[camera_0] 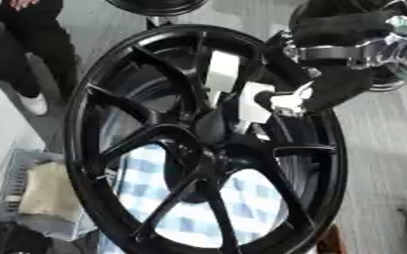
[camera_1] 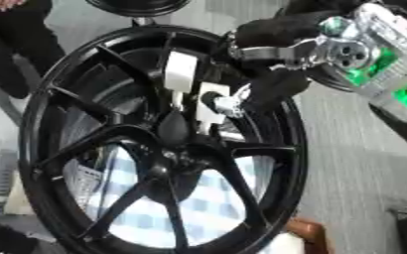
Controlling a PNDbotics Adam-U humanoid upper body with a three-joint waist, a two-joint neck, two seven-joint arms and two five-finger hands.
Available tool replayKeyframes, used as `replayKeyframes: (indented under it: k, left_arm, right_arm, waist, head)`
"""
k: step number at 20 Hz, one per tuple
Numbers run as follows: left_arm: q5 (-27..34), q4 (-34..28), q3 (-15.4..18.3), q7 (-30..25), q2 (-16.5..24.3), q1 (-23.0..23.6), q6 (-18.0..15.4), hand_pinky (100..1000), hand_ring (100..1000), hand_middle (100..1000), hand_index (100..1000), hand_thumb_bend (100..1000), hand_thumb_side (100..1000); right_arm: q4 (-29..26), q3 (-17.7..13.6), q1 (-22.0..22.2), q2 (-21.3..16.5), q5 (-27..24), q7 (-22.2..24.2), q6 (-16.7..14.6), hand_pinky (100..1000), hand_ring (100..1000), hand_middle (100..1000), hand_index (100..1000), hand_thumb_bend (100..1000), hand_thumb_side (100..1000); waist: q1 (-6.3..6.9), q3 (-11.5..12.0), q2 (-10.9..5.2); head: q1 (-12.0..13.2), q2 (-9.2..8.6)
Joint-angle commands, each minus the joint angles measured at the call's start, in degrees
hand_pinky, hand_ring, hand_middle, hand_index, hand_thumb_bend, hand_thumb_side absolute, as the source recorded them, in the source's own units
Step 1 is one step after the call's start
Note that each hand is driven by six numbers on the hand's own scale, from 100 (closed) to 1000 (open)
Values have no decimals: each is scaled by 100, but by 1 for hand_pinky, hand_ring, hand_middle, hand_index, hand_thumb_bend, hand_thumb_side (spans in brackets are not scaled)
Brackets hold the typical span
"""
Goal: Pull the pin out of the wheel hub.
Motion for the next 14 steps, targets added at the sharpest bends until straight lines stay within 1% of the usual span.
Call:
replayKeyframes:
  k: [1, 5, 8, 14]
  left_arm:
    - [1, -72, 65, -3, 36, -36, 2, 907, 727, 615, 842, 100, 746]
    - [4, -70, 64, -4, 21, -42, 7, 908, 727, 614, 842, 100, 748]
    - [3, -66, 62, -7, 7, -42, 12, 908, 727, 613, 842, 100, 749]
    - [0, -74, 65, -8, -7, -53, 11, 910, 727, 612, 842, 100, 749]
  right_arm:
    - [-39, -27, -60, -155, 145, 31, -44, 908, 884, 747, 856, 239, 834]
    - [34, -7, -41, -120, 246, 61, -87, 910, 887, 750, 858, 264, 812]
    - [109, 17, -21, -87, 342, 61, -95, 912, 891, 753, 859, 273, 819]
    - [264, 53, 24, -26, 441, 31, -133, 913, 892, 753, 861, 259, 834]
  waist:
    - [60, 7, -105]
    - [52, 17, -98]
    - [49, 22, -90]
    - [54, 28, -64]
  head:
    - [-25, 31]
    - [-22, 31]
    - [-26, 31]
    - [-22, 31]
